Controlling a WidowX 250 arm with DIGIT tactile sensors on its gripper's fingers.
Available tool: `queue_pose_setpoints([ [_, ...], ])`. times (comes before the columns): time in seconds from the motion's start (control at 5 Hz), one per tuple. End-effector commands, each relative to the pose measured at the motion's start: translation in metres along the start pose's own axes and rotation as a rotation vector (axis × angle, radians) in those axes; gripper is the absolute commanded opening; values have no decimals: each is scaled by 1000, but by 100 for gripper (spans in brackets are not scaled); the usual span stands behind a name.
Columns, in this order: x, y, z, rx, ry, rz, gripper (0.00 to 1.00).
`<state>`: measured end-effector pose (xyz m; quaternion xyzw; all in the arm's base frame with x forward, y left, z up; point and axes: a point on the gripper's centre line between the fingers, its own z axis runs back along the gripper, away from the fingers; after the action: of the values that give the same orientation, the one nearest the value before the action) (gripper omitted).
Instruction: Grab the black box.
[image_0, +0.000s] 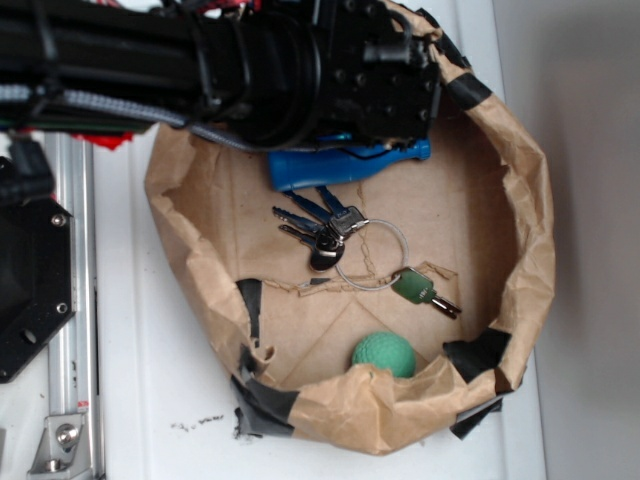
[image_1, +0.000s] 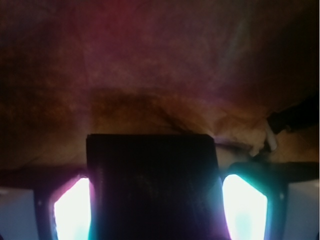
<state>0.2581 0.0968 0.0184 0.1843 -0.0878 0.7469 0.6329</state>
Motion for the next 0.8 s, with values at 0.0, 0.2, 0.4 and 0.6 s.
queue_pose_setpoints([
  [0.0, 9, 6, -3, -24, 11, 38, 0],
  [0.2, 9, 6, -3, -30, 12, 39, 0],
  [0.4, 5, 6, 18, -164, 102, -182, 0],
  [0.6, -21, 3, 69, -330, 143, -394, 0],
])
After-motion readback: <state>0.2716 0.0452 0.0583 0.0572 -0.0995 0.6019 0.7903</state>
